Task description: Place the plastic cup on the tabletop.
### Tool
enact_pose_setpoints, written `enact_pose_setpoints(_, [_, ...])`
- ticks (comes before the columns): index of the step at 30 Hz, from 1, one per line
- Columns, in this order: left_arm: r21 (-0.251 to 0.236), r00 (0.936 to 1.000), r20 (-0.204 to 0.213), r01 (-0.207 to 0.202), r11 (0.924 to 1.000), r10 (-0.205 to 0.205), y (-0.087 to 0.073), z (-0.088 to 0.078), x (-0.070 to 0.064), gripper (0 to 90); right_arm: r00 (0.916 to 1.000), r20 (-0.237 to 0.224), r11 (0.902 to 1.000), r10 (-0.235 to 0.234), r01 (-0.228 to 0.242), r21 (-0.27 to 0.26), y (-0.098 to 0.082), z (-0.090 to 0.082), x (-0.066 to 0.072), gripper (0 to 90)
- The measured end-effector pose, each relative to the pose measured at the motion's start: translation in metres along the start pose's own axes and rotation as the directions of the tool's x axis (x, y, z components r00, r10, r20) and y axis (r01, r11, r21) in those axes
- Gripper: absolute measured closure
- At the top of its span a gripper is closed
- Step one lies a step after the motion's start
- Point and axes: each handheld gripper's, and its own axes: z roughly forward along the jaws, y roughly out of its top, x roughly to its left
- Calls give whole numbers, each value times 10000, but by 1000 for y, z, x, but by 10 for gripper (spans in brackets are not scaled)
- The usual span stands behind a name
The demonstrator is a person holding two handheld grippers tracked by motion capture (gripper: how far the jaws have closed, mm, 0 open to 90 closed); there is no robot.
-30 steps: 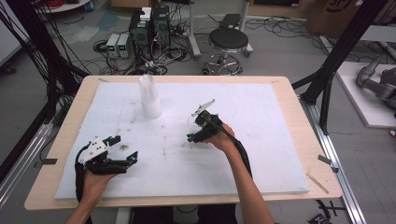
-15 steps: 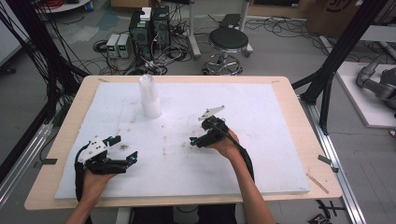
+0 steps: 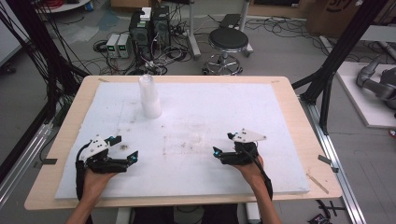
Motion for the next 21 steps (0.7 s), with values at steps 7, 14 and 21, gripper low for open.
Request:
enact_pose_setpoints(7, [66, 10000, 9, 79, 9999, -79, 0, 1, 1, 55, 9953, 925, 9968, 280, -210, -766, -22, -24, -11, 210])
enact_pose_setpoints(14, [369, 9993, 64, 373, 9986, -376, 1, 4, 4, 54, 9920, 1171, 9946, 462, -348, -975, -31, -30, -16, 210])
enact_pose_setpoints(21, [290, 9989, 93, 458, 9985, -461, 1, 3, 4, 55, 9902, 1269, 9938, 577, -448, -1019, -34, -31, -20, 210])
